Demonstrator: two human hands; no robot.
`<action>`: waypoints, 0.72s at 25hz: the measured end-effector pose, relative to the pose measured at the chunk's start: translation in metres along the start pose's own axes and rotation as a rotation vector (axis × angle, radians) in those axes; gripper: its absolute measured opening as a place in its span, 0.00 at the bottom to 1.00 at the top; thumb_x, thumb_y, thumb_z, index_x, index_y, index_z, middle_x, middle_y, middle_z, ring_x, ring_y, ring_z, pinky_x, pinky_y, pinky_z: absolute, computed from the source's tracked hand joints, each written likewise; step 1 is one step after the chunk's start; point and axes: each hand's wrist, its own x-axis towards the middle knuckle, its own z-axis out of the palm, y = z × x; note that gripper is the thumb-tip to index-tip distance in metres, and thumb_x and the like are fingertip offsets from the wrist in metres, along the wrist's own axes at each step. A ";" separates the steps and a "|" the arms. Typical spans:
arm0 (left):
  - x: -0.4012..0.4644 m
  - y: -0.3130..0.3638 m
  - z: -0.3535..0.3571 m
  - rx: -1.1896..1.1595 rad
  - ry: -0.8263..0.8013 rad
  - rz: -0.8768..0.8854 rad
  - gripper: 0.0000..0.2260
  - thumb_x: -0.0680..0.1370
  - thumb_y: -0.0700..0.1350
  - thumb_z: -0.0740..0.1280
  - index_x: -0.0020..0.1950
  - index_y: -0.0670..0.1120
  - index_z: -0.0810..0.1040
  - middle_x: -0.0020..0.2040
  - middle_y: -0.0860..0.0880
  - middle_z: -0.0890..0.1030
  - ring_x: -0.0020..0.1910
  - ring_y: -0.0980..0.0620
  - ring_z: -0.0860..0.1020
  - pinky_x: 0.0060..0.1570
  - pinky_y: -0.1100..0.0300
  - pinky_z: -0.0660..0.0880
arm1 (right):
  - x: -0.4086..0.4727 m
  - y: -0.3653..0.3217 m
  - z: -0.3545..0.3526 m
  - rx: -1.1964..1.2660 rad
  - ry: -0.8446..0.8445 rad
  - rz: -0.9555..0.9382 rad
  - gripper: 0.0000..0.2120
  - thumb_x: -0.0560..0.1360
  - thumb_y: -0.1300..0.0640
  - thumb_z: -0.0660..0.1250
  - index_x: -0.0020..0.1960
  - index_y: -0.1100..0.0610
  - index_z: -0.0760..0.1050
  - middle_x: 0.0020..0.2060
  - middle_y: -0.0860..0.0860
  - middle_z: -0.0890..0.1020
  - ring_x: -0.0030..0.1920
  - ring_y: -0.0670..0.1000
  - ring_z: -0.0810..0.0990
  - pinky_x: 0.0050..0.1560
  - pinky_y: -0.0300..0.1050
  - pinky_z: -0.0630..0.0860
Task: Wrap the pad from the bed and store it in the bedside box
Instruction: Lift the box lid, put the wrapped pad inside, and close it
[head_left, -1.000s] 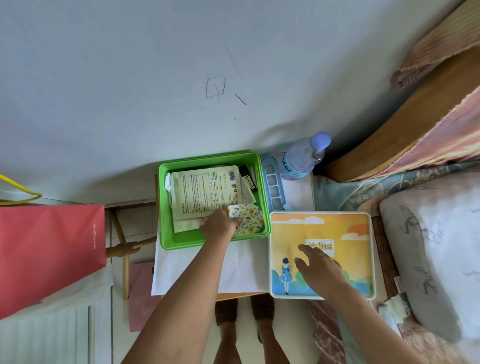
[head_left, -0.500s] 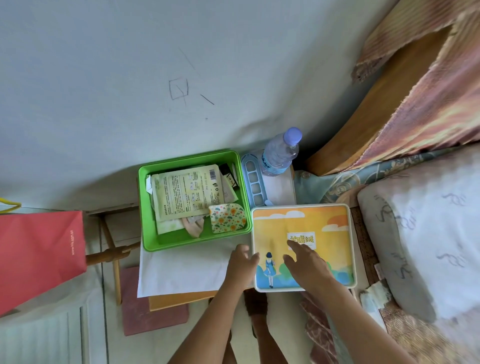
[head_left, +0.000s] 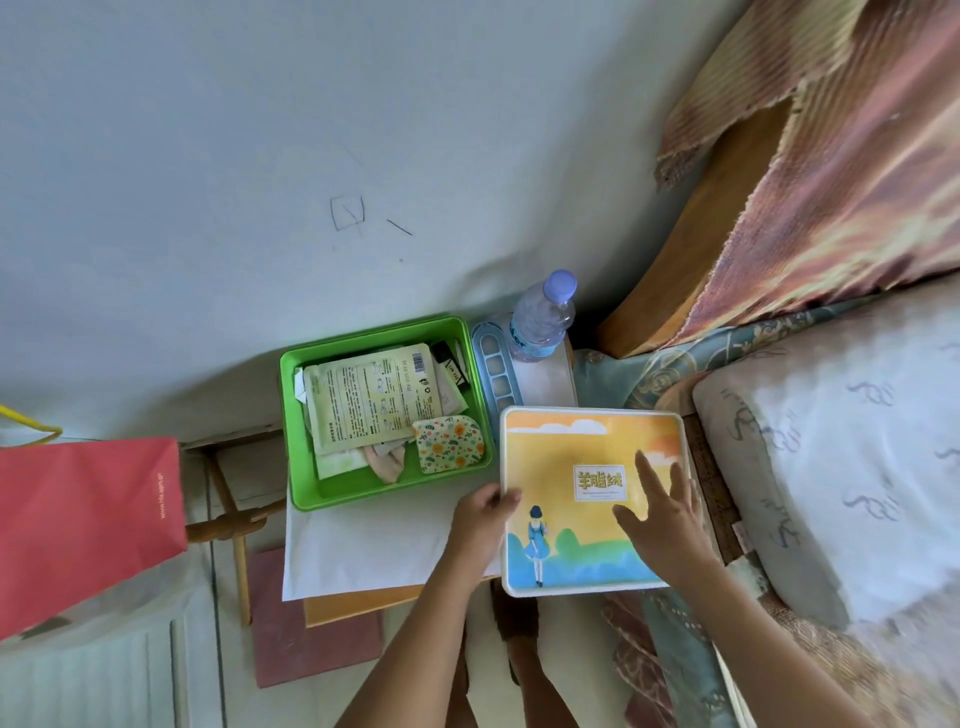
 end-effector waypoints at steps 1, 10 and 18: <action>-0.005 0.004 -0.010 -0.021 0.010 0.015 0.07 0.77 0.42 0.67 0.39 0.46 0.80 0.35 0.50 0.82 0.37 0.50 0.76 0.40 0.61 0.73 | -0.002 -0.003 -0.004 0.002 0.031 0.004 0.37 0.76 0.46 0.62 0.75 0.41 0.42 0.77 0.56 0.42 0.76 0.59 0.42 0.74 0.62 0.52; -0.044 0.022 -0.166 -0.063 0.285 0.047 0.09 0.78 0.46 0.65 0.56 0.47 0.79 0.48 0.52 0.82 0.47 0.53 0.79 0.46 0.60 0.73 | -0.006 -0.086 0.032 0.554 -0.052 -0.002 0.26 0.76 0.54 0.63 0.72 0.54 0.61 0.67 0.59 0.71 0.61 0.60 0.73 0.62 0.56 0.71; 0.012 0.031 -0.210 0.369 0.657 0.170 0.16 0.82 0.45 0.53 0.56 0.36 0.76 0.53 0.35 0.80 0.51 0.39 0.77 0.45 0.55 0.70 | 0.017 -0.174 0.074 0.446 0.079 -0.066 0.11 0.79 0.63 0.53 0.56 0.65 0.71 0.64 0.65 0.70 0.61 0.64 0.72 0.54 0.53 0.71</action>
